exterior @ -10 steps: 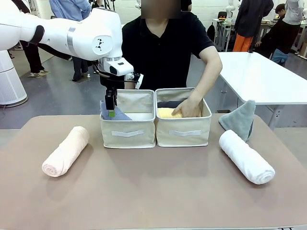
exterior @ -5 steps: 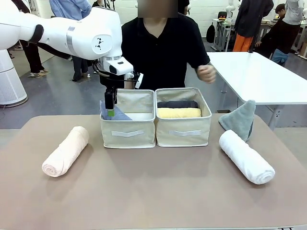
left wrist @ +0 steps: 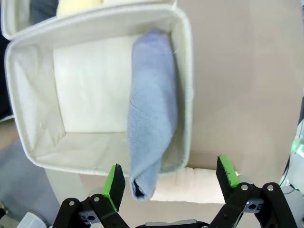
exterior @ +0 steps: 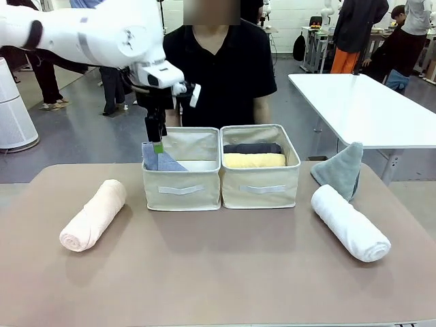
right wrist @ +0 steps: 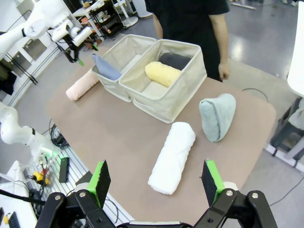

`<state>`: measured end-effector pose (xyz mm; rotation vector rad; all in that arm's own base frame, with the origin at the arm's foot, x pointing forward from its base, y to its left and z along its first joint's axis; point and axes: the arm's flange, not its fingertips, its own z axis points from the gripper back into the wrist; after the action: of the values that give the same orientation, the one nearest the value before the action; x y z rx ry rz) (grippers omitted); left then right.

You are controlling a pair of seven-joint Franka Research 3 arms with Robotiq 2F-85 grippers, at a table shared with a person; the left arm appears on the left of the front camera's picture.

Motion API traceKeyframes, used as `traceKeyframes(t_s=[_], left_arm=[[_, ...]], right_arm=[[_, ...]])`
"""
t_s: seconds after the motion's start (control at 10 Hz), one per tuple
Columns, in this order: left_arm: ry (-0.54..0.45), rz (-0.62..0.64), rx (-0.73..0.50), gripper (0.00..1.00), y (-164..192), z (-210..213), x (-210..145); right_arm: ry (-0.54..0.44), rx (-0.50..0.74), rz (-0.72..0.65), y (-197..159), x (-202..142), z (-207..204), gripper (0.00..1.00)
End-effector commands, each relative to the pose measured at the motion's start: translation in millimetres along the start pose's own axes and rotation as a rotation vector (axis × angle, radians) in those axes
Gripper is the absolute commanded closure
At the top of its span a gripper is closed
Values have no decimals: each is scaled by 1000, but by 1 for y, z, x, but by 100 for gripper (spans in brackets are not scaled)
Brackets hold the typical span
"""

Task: Sort the towels based on their folding style.
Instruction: Pick up one triangle-folded towel and place it in the left Fabric basket.

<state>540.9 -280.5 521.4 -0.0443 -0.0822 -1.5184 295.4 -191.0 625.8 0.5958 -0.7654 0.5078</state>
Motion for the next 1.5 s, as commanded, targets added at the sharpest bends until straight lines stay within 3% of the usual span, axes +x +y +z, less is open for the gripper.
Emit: traceKeyframes(t_s=[0.0, 0.2, 0.5, 0.7, 1.0, 1.2, 1.4], left_arm=[[-189, -6, -42, 0, -39, 41, -69], [-394, 99, -28, 0, -72, 84, -160], [-660, 262, 77, 0, -111, 118, -292], [-744, 297, 80, 0, -113, 120, -352], [-769, 298, 91, 0, -107, 116, -396], [-774, 299, 35, 0, -101, 112, -398], [-749, 325, 64, 0, -107, 107, -398]], right_arm=[[0, 5, 1, 0, 0, -1, 0], [0, 5, 1, 0, 0, -1, 0], [0, 5, 1, 0, 0, -1, 0], [0, 5, 1, 0, 0, -1, 0], [0, 5, 1, 0, 0, -1, 0], [0, 5, 1, 0, 0, -1, 0], [0, 5, 1, 0, 0, -1, 0]])
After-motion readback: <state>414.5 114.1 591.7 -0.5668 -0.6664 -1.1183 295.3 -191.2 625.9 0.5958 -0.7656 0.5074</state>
